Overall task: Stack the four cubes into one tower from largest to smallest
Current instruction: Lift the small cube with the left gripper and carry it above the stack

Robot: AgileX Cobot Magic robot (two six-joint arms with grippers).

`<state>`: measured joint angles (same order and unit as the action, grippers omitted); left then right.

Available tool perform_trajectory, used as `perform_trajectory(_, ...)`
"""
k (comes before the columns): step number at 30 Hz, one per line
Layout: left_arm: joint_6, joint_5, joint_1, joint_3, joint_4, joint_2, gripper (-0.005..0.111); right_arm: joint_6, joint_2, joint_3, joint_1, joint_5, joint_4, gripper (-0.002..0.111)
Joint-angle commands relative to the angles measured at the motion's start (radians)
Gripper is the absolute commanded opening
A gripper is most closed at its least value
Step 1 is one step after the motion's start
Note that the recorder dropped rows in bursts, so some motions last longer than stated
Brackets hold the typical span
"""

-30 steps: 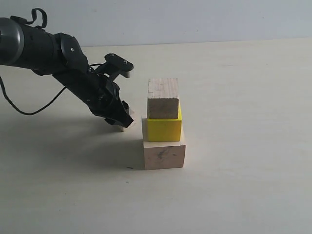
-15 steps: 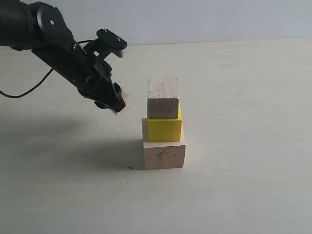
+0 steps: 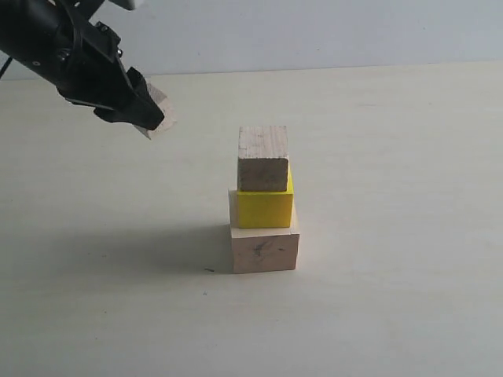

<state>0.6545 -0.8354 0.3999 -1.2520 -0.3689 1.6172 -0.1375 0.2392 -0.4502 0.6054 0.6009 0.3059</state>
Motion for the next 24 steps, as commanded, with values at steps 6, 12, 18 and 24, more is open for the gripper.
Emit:
perform_trajectory(6, -0.006, -0.103, -0.003, -0.004, -0.003, -0.101, 0.001, -0.004, -0.008, 0.004, -0.001, -0.008, 0.003, 0.000)
perform_trajectory(12, 0.048, -0.153, 0.042, -0.007, -0.019, -0.144, 0.001, -0.004, -0.008, 0.004, -0.001, -0.010, -0.027, 0.000)
perform_trajectory(18, 0.078, -0.153, 0.149, -0.123, -0.021, -0.140, 0.001, -0.024, -0.004, 0.004, -0.001, -0.043, -0.063, 0.000)
perform_trajectory(24, 0.116, -0.300, 0.213, -0.265, -0.035, -0.072, 0.001, -0.047, -0.004, 0.004, -0.001, -0.045, -0.063, 0.000)
